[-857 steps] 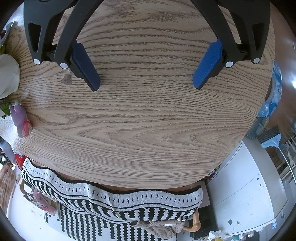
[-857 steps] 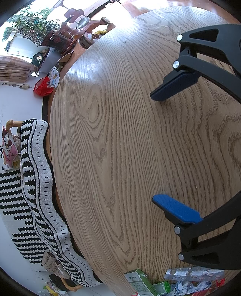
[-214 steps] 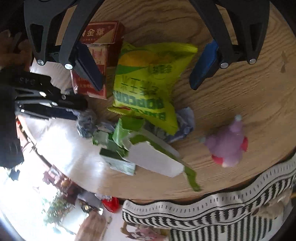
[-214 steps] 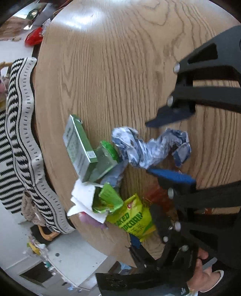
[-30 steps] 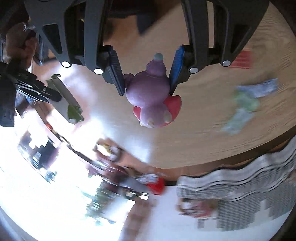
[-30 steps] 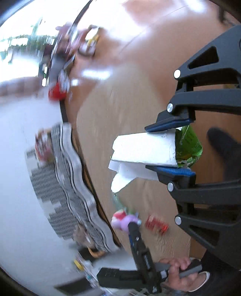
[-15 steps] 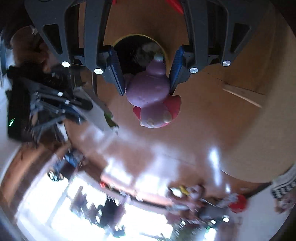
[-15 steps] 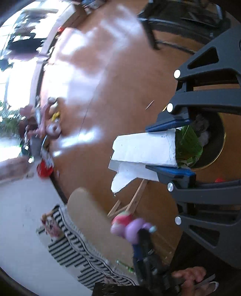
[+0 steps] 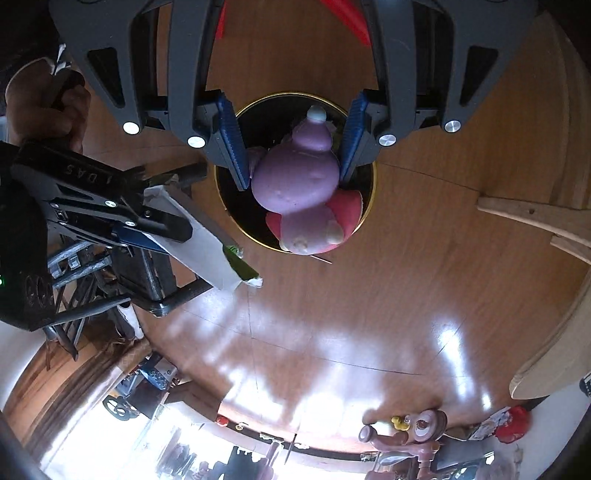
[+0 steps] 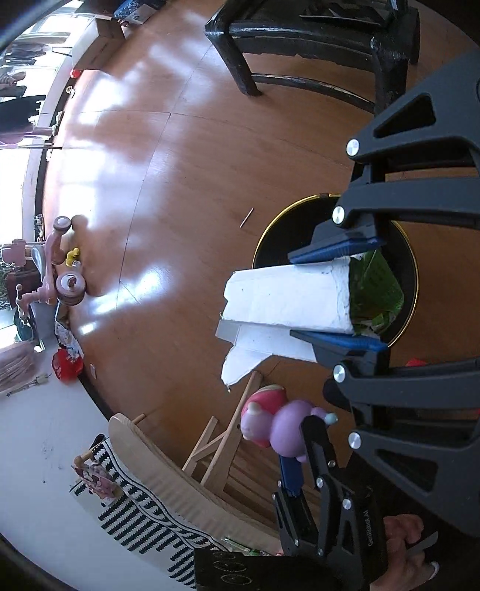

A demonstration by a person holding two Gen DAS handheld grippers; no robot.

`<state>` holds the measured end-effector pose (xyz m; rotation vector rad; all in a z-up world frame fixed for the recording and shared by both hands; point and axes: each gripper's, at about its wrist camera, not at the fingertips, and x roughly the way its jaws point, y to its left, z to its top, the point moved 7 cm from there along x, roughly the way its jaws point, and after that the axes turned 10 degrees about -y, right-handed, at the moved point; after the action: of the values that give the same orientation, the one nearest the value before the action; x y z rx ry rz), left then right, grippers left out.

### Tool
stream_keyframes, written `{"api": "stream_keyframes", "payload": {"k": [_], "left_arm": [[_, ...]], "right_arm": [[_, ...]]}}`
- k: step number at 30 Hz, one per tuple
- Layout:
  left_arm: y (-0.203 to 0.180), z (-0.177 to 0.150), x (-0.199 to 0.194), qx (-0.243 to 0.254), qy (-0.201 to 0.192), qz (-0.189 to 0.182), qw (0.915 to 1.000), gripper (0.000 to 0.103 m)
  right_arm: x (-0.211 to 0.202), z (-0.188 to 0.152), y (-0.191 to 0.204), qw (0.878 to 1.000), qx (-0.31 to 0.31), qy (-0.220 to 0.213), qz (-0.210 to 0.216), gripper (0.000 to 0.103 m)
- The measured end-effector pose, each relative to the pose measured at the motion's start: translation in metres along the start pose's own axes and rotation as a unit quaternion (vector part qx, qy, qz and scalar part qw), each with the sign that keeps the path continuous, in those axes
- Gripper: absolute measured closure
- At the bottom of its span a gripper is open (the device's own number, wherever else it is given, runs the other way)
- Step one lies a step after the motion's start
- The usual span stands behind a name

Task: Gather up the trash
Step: 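Carry the plush toy and box over the bin and open both tools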

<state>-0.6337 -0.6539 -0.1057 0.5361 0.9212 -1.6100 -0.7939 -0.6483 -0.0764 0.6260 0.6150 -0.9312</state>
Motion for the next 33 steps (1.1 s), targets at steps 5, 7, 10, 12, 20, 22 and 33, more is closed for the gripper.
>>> {"api": "stream_keyframes", "payload": {"k": [5, 7, 10, 12, 20, 22, 33], "left_arm": [[0.002, 0.000, -0.002, -0.006, 0.004, -0.003, 1.0000, 0.056], [0.001, 0.000, -0.003, -0.005, 0.003, -0.007, 1.0000, 0.056], [-0.001, -0.002, -0.002, -0.001, 0.005, -0.009, 0.9999, 0.054], [-0.002, -0.002, -0.001, 0.002, 0.007, -0.011, 0.9999, 0.053], [-0.004, -0.004, -0.002, 0.008, 0.005, -0.011, 0.9999, 0.025], [-0.003, -0.004, -0.002, 0.008, 0.006, -0.009, 0.9999, 0.025], [0.024, 0.021, -0.048, -0.025, -0.047, 0.012, 0.9985, 0.023]], "right_arm": [[0.001, 0.004, 0.002, 1.000, -0.002, -0.001, -0.001, 0.068], [0.001, 0.006, 0.002, 1.000, -0.004, -0.001, -0.002, 0.068], [0.000, 0.009, 0.001, 1.000, -0.004, -0.002, -0.003, 0.068], [-0.001, 0.011, 0.004, 1.000, -0.004, -0.002, -0.004, 0.067], [-0.007, 0.015, 0.002, 1.000, 0.004, -0.015, -0.012, 0.046], [-0.007, 0.015, 0.002, 1.000, 0.004, -0.015, -0.011, 0.045], [-0.014, 0.050, 0.041, 0.999, -0.025, -0.039, 0.009, 0.038]]}}
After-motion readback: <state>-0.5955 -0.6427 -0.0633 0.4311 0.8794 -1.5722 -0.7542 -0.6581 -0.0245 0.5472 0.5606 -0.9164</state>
